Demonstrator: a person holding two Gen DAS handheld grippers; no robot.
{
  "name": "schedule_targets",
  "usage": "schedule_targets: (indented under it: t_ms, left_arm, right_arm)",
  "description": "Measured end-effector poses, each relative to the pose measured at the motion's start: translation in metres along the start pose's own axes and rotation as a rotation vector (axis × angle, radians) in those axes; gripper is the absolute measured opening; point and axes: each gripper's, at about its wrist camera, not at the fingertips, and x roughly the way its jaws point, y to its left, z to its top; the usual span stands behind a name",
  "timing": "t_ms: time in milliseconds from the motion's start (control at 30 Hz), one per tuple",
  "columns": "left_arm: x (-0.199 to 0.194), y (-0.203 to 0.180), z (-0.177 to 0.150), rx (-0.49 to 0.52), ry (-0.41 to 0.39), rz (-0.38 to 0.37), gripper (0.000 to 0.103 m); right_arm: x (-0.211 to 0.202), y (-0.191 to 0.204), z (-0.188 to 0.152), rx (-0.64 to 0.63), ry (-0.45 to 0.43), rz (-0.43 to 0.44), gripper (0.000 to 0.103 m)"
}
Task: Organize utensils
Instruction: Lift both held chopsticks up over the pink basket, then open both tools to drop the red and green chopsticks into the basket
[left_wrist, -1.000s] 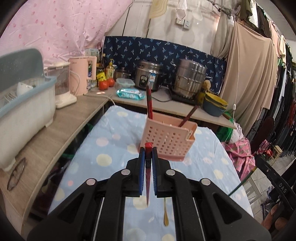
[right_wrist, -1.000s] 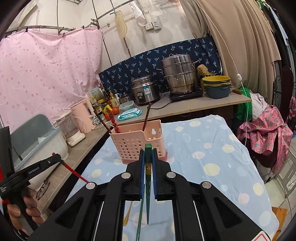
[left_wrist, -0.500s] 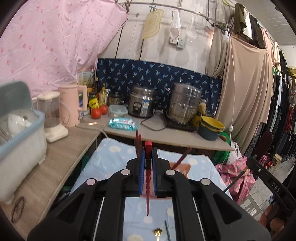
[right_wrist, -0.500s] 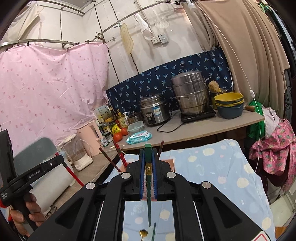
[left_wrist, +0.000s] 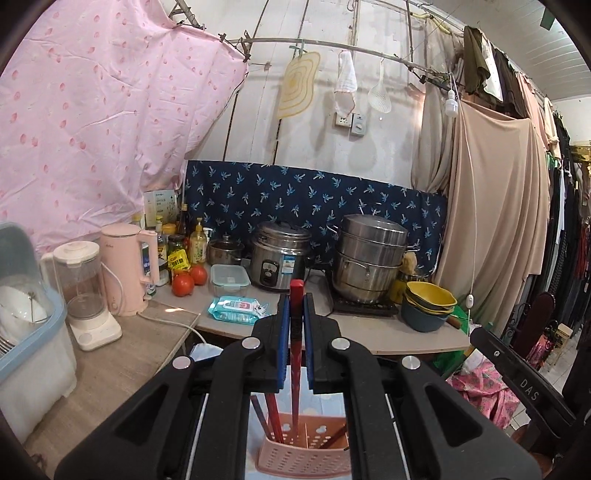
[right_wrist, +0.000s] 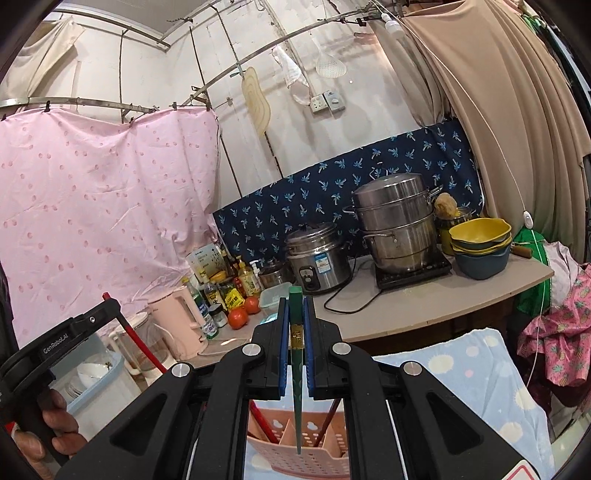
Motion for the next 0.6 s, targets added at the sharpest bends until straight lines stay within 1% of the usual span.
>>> schedule_targets:
  t_ms: [67,200,433,600]
  left_arm:
    - [0.010,0.000,-0.002,0.001,0.000,0.010,0.007]
    - [0.032,0.001,-0.014,0.001,0.040,0.017,0.007]
    - [0.055,0.012,-0.052,-0.005,0.125,0.030,0.007]
    - [0.068,0.019,-0.072,-0.018,0.179,0.041,0.007]
  right_arm:
    - [0.012,-0.001,0.002,0.002,-0.005,-0.001,0.007]
    - [0.035,-0.006,-0.004,0.010,0.018,-0.006,0.007]
    - [0.066,-0.019,-0.043,0.026,0.126,-0.023,0.007]
    - [0.075,-0.024,-0.061,0.017,0.165,-0.047,0.007]
